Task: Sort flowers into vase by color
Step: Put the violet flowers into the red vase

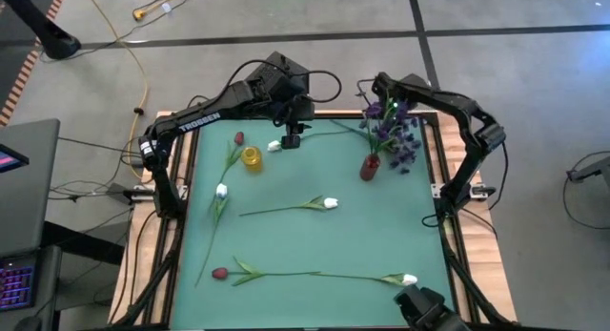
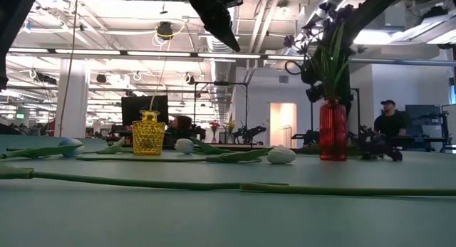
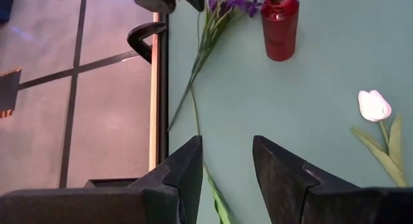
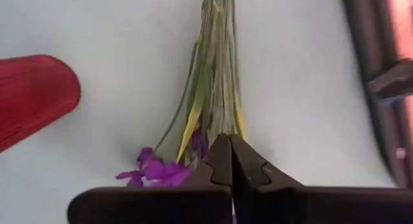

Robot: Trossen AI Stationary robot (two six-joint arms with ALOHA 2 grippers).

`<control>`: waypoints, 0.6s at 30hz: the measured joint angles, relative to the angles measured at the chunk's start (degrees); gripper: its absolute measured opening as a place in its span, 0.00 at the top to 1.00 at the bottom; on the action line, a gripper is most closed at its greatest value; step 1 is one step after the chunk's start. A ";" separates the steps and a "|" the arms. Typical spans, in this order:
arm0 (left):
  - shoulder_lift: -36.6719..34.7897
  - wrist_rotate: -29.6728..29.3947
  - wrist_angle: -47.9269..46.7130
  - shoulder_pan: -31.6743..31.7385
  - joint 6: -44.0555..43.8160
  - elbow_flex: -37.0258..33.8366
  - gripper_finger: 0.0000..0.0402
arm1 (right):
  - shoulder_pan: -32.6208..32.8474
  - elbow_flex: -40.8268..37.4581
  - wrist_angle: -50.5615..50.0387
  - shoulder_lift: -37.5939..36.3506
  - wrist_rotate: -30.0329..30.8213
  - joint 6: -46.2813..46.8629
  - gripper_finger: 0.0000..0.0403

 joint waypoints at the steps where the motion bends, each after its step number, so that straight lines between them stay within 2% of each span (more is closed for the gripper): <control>1: 0.00 -0.01 0.01 0.00 0.06 0.00 0.69 | 0.00 0.53 -0.21 -0.53 -0.04 -0.29 0.96; 9: 0.00 0.01 0.03 0.09 0.06 0.00 0.69 | -0.56 1.39 -0.66 -7.39 -0.07 -1.84 0.96; 18: 0.00 -0.01 0.29 0.09 -0.21 0.00 0.69 | -2.27 1.39 2.28 -21.60 -0.05 -3.11 0.96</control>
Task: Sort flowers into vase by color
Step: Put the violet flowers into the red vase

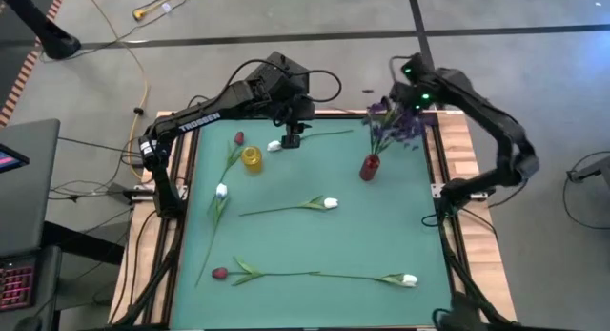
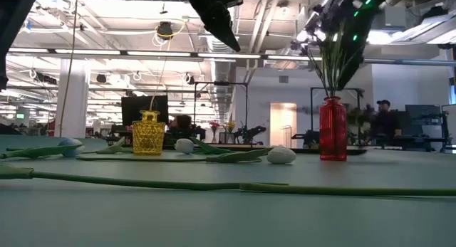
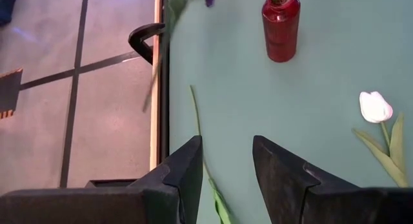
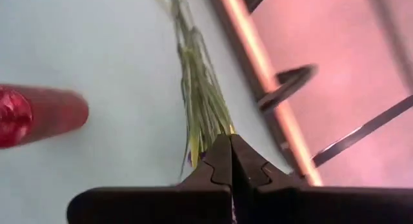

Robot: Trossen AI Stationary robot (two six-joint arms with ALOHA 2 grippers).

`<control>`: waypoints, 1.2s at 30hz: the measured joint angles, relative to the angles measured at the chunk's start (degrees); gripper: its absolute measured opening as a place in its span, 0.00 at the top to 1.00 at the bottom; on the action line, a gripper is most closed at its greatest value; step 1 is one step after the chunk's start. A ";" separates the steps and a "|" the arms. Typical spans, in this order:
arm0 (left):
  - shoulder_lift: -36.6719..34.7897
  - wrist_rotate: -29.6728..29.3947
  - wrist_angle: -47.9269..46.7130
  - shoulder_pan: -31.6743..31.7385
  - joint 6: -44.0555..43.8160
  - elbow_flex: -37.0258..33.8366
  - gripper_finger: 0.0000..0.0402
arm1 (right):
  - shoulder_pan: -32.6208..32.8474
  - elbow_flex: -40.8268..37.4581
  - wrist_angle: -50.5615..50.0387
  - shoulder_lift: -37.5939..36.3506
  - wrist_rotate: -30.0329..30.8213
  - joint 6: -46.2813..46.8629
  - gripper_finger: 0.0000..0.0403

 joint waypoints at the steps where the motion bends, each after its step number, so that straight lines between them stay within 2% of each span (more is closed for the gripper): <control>1: 0.00 0.00 0.02 0.04 0.00 0.00 0.69 | -0.08 0.00 1.21 -1.97 0.02 -0.14 0.96; 8: 0.00 0.00 0.55 0.95 -1.31 -0.01 0.69 | 0.20 0.00 12.95 -14.29 4.31 -1.18 0.96; 20: 0.00 -0.23 0.52 1.64 -3.88 0.00 0.69 | 4.73 0.00 36.89 -27.08 4.41 -2.41 0.96; 25: 0.00 -0.22 0.01 1.64 -4.09 0.00 0.69 | 9.09 0.00 40.68 -30.55 1.66 -3.75 0.96; 32: 0.00 0.02 -2.50 2.85 -5.12 0.00 0.69 | 17.13 0.02 42.27 -33.78 1.46 -4.49 0.96; 36: -0.32 2.69 -6.70 4.85 -6.88 -0.02 0.69 | 22.67 0.02 41.52 -35.00 1.44 -4.16 0.96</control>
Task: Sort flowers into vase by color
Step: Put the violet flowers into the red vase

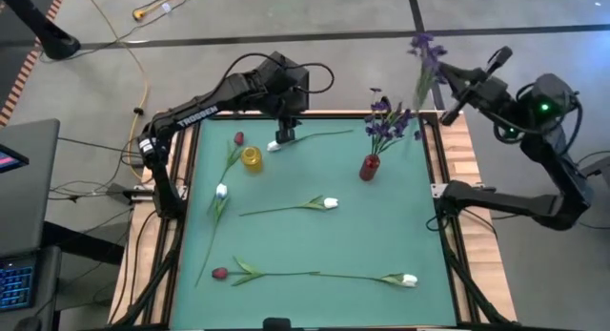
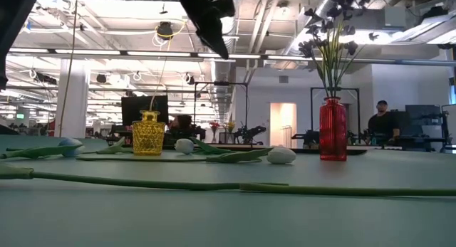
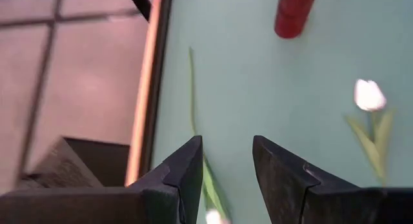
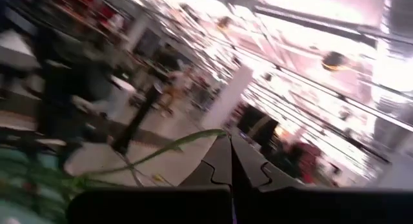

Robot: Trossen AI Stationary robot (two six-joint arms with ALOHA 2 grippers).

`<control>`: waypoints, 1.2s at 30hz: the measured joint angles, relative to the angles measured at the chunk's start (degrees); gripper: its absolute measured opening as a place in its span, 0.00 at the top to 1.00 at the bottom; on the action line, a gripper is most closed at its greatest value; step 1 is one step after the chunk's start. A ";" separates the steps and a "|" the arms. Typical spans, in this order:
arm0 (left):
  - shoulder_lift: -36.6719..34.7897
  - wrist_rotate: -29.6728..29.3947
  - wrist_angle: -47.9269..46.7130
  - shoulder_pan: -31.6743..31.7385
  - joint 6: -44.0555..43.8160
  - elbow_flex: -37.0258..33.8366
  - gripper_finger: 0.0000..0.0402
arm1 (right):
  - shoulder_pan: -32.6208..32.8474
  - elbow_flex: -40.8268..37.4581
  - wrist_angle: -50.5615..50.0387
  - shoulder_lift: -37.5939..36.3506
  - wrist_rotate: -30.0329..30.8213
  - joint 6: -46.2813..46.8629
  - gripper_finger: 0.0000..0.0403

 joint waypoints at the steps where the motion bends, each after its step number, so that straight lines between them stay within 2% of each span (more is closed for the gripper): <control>1: -0.11 1.12 -1.11 0.46 -0.50 0.00 0.69 | 1.51 0.00 -0.28 -0.14 -0.15 0.40 0.96; 5: -0.69 5.65 -4.33 2.60 -2.55 0.00 0.69 | 8.55 0.00 -1.07 -0.24 -1.75 1.48 0.96; 21: -4.31 13.15 -5.34 3.01 -3.42 0.00 0.69 | 38.43 0.00 -0.98 0.41 -2.11 6.20 0.96; 28: -4.31 28.07 -5.25 2.48 -5.56 -0.14 0.69 | 48.91 0.00 -2.11 3.52 -1.93 7.22 0.96; 32: -5.24 38.45 -7.03 0.22 -3.14 -2.80 0.69 | 53.06 0.00 -6.69 6.06 0.97 10.03 0.96; 34: -6.76 40.92 -6.44 -1.70 -1.55 -5.79 0.69 | 54.63 -0.17 -8.84 7.86 3.17 11.52 0.96; 36: -8.79 40.99 -3.24 -4.08 -1.86 -10.35 0.71 | 56.04 -1.47 -8.69 9.43 5.63 12.31 0.96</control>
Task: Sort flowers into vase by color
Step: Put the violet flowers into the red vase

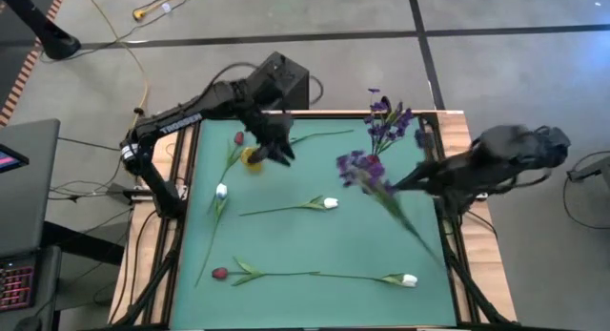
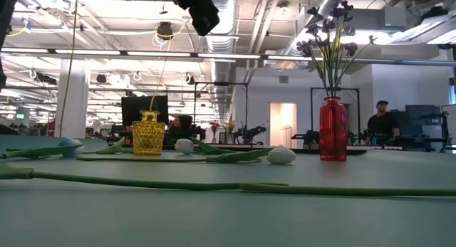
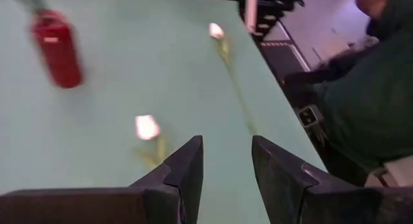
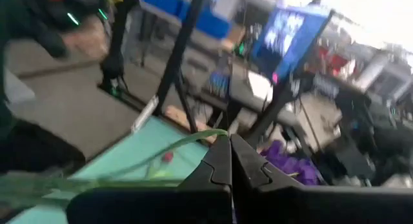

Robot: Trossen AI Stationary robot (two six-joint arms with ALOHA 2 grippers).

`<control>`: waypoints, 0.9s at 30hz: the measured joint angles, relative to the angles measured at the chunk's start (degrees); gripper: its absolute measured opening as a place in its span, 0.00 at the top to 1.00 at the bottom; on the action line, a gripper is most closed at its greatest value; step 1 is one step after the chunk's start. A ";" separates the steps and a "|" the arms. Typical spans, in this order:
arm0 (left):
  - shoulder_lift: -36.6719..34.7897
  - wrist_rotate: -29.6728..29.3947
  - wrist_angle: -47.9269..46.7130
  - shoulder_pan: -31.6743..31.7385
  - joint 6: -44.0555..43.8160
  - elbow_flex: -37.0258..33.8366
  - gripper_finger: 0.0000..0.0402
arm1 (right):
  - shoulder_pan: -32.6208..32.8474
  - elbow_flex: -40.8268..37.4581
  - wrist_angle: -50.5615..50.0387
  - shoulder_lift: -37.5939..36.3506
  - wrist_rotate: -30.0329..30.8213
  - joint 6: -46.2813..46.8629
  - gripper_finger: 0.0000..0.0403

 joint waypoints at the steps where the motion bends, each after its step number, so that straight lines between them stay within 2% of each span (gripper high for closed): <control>1: -1.24 0.00 2.57 -1.32 -0.84 -2.89 0.71 | 0.76 -0.78 0.18 0.67 0.86 0.29 0.96; 4: -6.10 -0.17 14.59 -5.68 -5.29 -14.09 0.74 | 3.06 -2.60 0.03 2.27 2.78 0.99 0.96; 9: -14.56 -2.21 43.02 -13.94 -19.85 -36.41 0.78 | 6.83 -5.48 2.47 2.89 10.50 0.98 0.96; 13: -18.34 -10.92 67.74 -21.10 -33.25 -51.79 0.79 | 7.03 -6.48 3.33 4.79 14.93 1.35 0.96; 16: -18.13 -18.42 87.75 -26.35 -42.63 -60.71 0.79 | 6.69 -7.41 5.85 6.80 17.42 1.32 0.96; 18: -16.78 -23.58 99.99 -29.45 -47.12 -64.84 0.79 | 6.06 -8.23 7.70 8.62 18.85 0.63 0.96; 21: -14.41 -30.90 112.11 -33.12 -52.58 -68.27 0.77 | 5.21 -9.02 9.74 11.68 21.53 0.33 0.96; 24: -11.70 -37.77 117.20 -35.92 -57.52 -68.93 0.71 | 4.17 -9.02 11.91 14.94 25.35 0.27 0.96; 27: -8.29 -40.89 117.83 -37.58 -62.40 -67.41 0.61 | 3.14 -9.02 14.64 18.52 27.94 -0.89 0.96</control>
